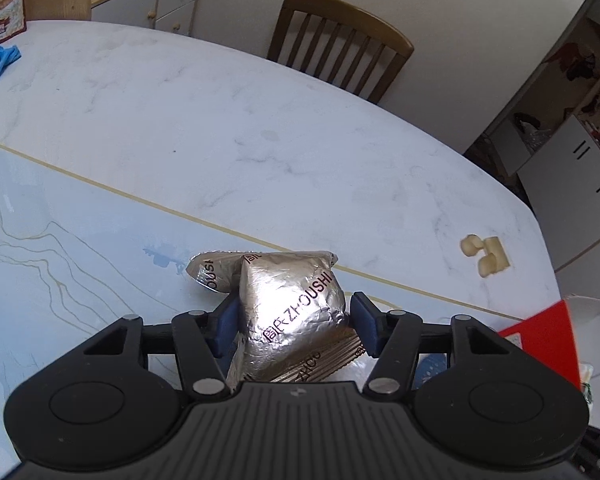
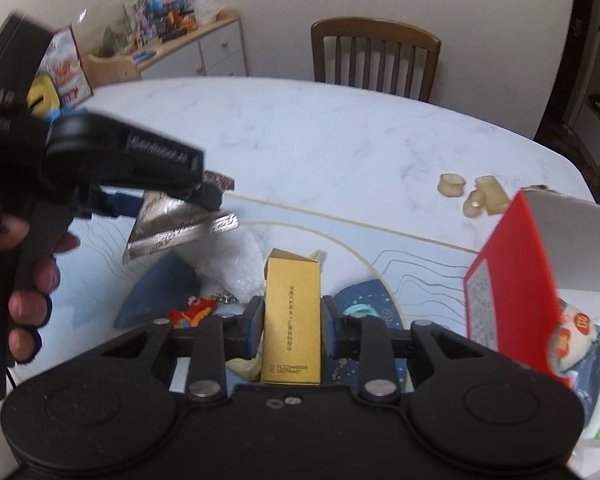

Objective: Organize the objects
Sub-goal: 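Grasp the silver snack pouch with left tool while right tool grasps the yellow box, then carry silver pouch and yellow box with both tools into the shoebox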

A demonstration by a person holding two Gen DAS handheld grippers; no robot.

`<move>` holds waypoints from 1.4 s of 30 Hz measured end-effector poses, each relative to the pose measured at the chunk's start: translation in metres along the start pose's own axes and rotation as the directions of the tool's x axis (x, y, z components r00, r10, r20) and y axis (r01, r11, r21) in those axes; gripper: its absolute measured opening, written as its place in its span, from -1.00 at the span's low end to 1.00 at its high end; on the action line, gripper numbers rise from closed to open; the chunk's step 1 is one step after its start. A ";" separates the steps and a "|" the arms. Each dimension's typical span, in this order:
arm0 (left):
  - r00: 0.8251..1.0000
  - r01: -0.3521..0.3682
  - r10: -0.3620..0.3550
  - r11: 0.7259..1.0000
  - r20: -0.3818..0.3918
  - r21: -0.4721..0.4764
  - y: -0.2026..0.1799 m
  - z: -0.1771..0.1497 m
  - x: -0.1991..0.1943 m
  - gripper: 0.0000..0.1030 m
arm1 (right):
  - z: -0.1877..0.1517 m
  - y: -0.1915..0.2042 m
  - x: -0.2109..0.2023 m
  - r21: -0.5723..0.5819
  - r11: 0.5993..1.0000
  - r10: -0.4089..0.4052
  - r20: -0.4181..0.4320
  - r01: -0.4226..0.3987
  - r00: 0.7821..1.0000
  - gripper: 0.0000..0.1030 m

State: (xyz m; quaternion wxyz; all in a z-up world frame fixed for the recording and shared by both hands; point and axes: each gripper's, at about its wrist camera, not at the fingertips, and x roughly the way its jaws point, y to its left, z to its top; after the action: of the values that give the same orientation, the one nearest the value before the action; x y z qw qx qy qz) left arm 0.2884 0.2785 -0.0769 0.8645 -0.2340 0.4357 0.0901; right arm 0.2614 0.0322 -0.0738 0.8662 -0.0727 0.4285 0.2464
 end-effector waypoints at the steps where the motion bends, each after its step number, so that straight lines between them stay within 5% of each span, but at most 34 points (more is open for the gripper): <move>1: 1.000 0.011 -0.011 1.000 0.000 0.004 -0.002 -0.001 -0.004 0.14 | 0.001 -0.003 -0.005 0.012 1.000 0.007 0.004 -0.007 1.000 -0.46; 16: 0.990 0.127 -0.134 0.981 0.039 0.144 -0.060 -0.027 -0.076 0.14 | -0.002 -0.055 -0.088 0.112 0.992 0.047 0.121 -0.061 0.992 -0.46; 42: 0.975 0.218 -0.222 0.914 -0.027 0.342 -0.234 -0.093 -0.076 0.14 | -0.052 -0.235 -0.172 0.268 0.957 -0.168 0.195 0.112 0.966 -0.45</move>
State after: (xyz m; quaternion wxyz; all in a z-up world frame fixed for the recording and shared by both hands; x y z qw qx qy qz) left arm 0.2605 0.0322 0.0120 0.8992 -0.1270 0.4104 -0.0833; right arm 0.2520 -0.2522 0.0082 0.9251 0.0361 0.3537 0.1335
